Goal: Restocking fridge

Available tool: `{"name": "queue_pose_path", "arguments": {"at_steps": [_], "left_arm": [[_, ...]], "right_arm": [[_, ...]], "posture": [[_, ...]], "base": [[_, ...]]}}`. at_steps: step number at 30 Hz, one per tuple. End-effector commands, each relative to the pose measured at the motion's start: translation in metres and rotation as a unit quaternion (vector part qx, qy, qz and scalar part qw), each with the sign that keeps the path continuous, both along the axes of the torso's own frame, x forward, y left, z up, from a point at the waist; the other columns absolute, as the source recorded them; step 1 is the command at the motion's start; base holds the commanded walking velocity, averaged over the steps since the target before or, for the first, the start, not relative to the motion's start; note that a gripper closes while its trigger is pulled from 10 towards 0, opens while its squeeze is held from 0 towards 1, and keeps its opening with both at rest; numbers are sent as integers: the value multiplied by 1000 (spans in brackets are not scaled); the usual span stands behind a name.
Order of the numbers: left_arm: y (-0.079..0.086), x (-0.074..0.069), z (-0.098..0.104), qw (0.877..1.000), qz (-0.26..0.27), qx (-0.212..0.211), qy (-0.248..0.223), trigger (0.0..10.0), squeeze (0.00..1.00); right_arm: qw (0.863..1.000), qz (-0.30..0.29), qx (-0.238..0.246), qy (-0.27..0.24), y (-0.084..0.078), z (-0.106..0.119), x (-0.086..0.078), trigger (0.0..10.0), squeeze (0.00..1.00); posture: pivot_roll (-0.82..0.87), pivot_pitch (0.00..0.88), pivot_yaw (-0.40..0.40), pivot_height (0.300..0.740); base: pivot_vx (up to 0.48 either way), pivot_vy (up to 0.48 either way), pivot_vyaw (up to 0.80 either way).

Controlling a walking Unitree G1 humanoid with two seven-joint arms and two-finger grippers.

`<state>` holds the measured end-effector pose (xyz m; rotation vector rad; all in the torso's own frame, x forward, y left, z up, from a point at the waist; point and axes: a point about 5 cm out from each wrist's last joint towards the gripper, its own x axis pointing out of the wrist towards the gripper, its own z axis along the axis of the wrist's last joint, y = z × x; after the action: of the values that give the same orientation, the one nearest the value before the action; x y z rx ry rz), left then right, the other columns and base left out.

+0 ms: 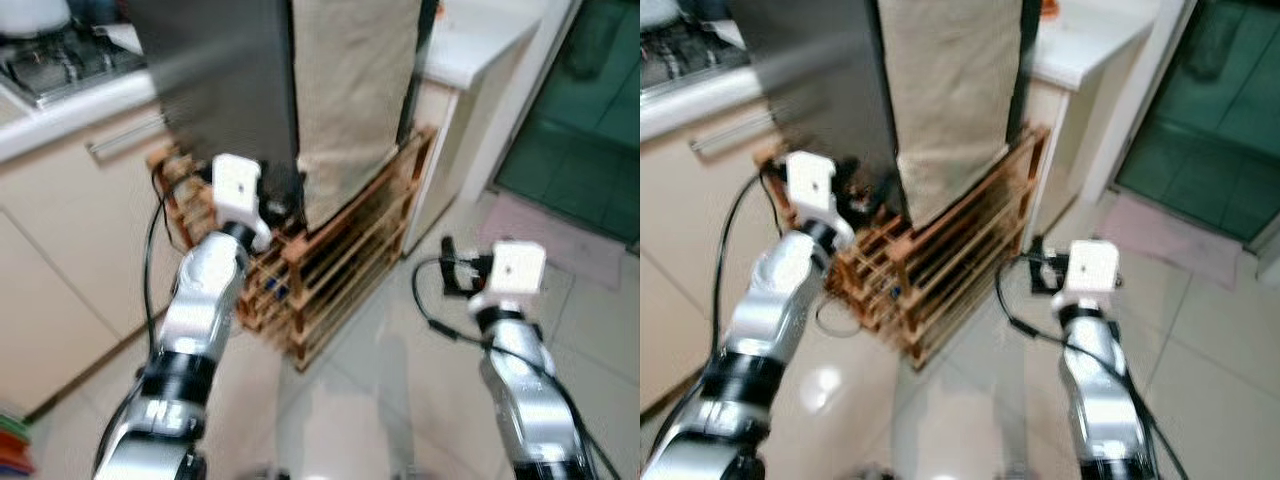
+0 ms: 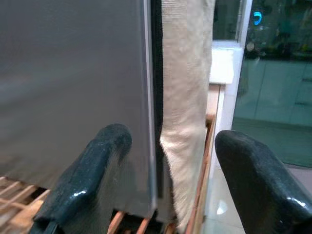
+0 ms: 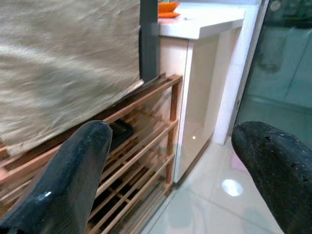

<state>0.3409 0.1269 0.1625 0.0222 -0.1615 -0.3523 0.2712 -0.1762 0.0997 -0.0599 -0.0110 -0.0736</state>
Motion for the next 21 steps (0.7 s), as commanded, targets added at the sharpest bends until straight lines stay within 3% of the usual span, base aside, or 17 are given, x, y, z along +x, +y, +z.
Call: {"name": "queue_pose_path", "arguments": {"at_steps": [1, 4, 12, 21], "left_arm": [[-11, 1, 3, 1000, -19, 18, -3, 10000, 0], [-14, 1, 5, 998, -26, 44, -20, 10000, 0], [-18, 5, 4, 1000, -27, 14, -2, 10000, 0], [-18, 10, 7, 1000, -15, 11, -5, 10000, 0]], "right_arm": [[1000, -18, -6, 9, -11, -4, -1, 10000, 0], [1000, -22, -8, 1, -12, -3, 0, 10000, 0], [1000, -23, -4, -13, -8, -1, 4, 10000, 0], [999, -22, -13, -26, -8, 5, 9, 10000, 0]], "posture": [[-150, 0, 33, 740], [-152, 0, 36, 740], [-169, 0, 55, 740], [-180, 0, 62, 740]], "base": [[0, 0, 0], [0, 0, -685], [327, 69, -642], [75, 0, 0]]}}
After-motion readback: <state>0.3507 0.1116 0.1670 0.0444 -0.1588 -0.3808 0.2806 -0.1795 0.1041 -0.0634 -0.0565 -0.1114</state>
